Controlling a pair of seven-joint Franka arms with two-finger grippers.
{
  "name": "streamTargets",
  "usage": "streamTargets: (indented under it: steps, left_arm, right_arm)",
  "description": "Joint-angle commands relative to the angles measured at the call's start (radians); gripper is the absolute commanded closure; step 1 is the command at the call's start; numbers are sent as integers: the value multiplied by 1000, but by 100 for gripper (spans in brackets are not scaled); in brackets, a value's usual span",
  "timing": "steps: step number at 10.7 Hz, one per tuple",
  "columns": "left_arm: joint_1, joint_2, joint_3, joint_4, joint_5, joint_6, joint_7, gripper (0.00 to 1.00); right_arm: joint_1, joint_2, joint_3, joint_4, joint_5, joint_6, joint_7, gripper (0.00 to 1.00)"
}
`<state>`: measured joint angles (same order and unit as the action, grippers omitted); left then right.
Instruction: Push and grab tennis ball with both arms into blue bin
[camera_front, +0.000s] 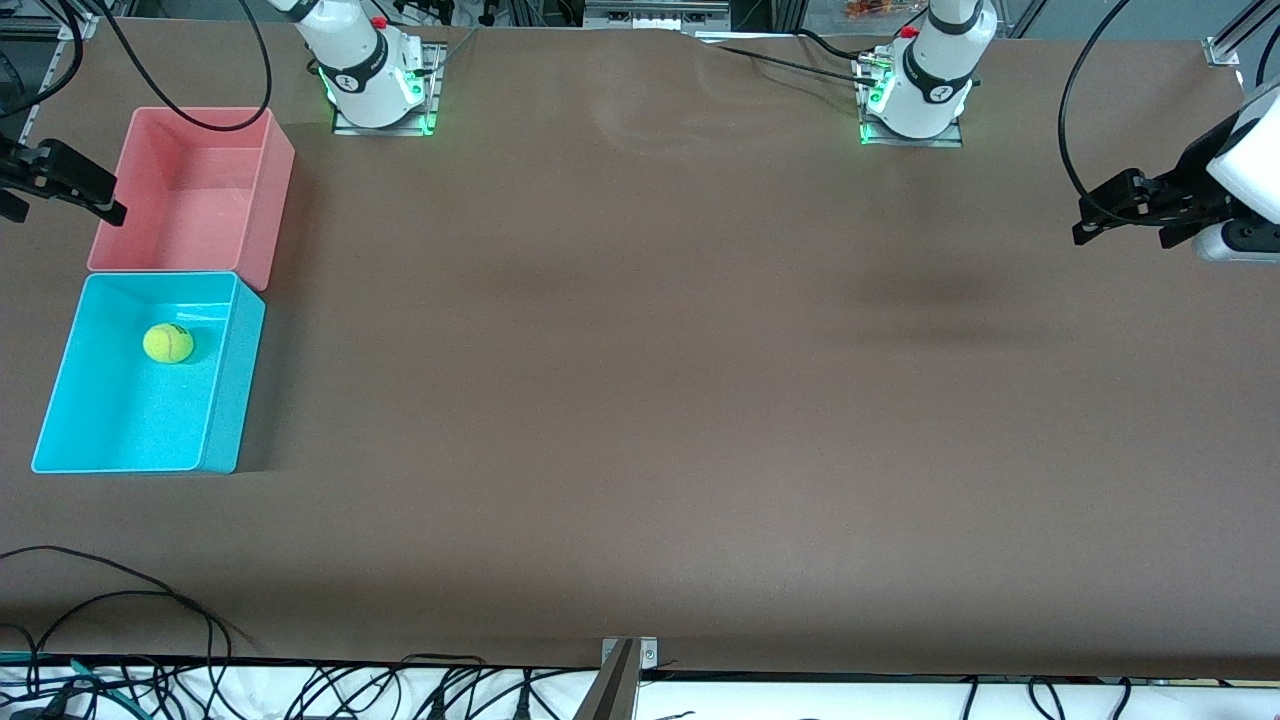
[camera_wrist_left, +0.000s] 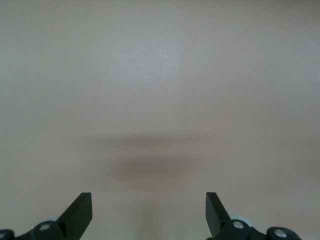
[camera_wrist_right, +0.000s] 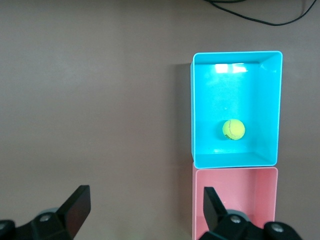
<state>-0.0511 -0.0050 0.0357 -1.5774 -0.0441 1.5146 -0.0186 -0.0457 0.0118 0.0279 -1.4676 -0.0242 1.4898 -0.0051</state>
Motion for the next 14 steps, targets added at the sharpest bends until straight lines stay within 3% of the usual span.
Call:
streamTargets:
  steps: [1, 14]
  left_arm:
    - [2, 0, 0, 10, -11, -7, -1, 0]
    - [2, 0, 0, 10, -11, -7, -4, 0]
  right_arm:
    - [9, -19, -23, -14, 62, 17, 2, 0]
    - [7, -12, -23, -14, 52, 32, -7, 0]
